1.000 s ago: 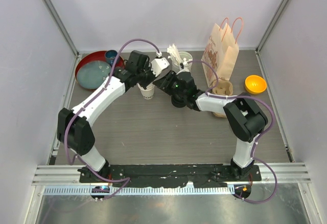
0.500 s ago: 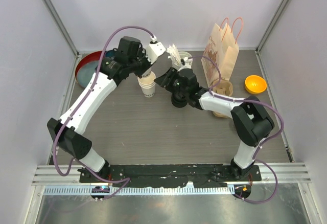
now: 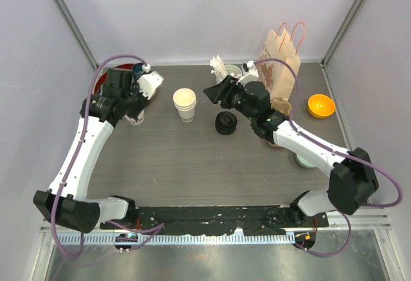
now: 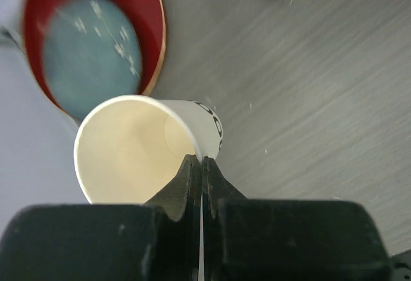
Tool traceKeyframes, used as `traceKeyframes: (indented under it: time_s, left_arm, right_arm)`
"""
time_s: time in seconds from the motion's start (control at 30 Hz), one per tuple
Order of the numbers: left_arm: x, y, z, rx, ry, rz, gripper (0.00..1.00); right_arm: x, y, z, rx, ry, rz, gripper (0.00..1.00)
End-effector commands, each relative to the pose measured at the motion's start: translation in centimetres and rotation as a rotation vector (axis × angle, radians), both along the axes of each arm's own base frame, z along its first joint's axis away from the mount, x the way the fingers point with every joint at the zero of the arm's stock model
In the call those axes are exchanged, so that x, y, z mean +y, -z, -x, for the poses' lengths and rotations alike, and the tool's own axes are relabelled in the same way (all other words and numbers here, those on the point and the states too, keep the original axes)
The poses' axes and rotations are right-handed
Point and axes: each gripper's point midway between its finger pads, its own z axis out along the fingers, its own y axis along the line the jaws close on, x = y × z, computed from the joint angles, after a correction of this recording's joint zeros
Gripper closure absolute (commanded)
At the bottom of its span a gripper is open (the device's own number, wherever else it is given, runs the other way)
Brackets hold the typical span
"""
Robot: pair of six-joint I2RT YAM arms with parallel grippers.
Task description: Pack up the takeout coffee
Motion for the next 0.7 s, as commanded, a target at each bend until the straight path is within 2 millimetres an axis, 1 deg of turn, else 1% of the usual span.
traceKeyframes:
  time_s: [0.0, 0.03, 0.07, 0.1, 0.17, 0.2, 0.23, 0.27, 0.3, 0.33, 0.4, 0.43, 0.47, 0.53, 0.67]
  left_arm:
    - [2.9, 5.1, 0.1, 0.084, -0.068, 0.084, 1.0]
    - [3.1, 5.4, 0.0, 0.07, -0.075, 0.093, 1.0]
    - [3.1, 6.6, -0.1, 0.072, -0.081, 0.097, 1.0]
    - [2.9, 7.1, -0.2, 0.072, -0.083, 0.108, 1.0]
    - [2.5, 8.3, -0.2, 0.093, -0.086, 0.135, 1.0]
    - [1.9, 8.7, -0.1, 0.111, -0.077, 0.165, 1.0]
    - [1.7, 9.0, -0.1, 0.119, -0.079, 0.181, 1.0]
    - [1.4, 9.7, -0.2, 0.13, -0.078, 0.192, 1.0]
    - [1.2, 10.0, -0.2, 0.133, -0.075, 0.2, 1.0]
    - [1.1, 10.1, -0.6, 0.114, -0.071, 0.2, 1.0]
    - [0.7, 11.4, -0.8, 0.093, -0.069, 0.168, 1.0]
    - [0.8, 11.2, -1.4, 0.058, -0.073, 0.158, 1.0]
    - [0.7, 11.9, -1.3, 0.065, -0.074, 0.155, 1.0]
    - [0.6, 12.0, -1.6, 0.045, -0.073, 0.159, 1.0]
    - [-0.1, 13.6, -1.0, 0.075, -0.032, 0.123, 1.0]
  right_arm:
    - [-1.9, -1.3, 1.0, -0.064, 0.028, 0.066, 0.44]
    - [-2.2, -1.1, 1.2, -0.062, 0.032, 0.08, 0.44]
    - [-2.4, -1.0, 1.3, -0.062, 0.038, 0.085, 0.44]
    - [-2.7, -1.4, 1.5, -0.071, 0.044, 0.083, 0.44]
    - [-3.0, -1.0, 1.8, -0.067, 0.046, 0.09, 0.44]
    - [-3.2, -1.3, 2.0, -0.074, 0.048, 0.087, 0.44]
    - [-3.3, -0.9, 2.1, -0.069, 0.049, 0.093, 0.44]
    - [-3.4, -0.8, 2.1, -0.069, 0.049, 0.099, 0.44]
    - [-3.6, -0.9, 2.2, -0.07, 0.057, 0.102, 0.44]
    - [-3.7, -0.7, 2.3, -0.069, 0.058, 0.105, 0.44]
    - [-3.9, -0.5, 2.3, -0.069, 0.065, 0.108, 0.44]
    - [-3.9, -0.5, 2.3, -0.07, 0.067, 0.108, 0.44]
    - [-4.0, -0.5, 2.3, -0.071, 0.068, 0.109, 0.44]
    - [-4.0, -0.5, 2.3, -0.073, 0.066, 0.109, 0.44]
    - [-4.0, -0.5, 2.4, -0.076, 0.067, 0.113, 0.44]
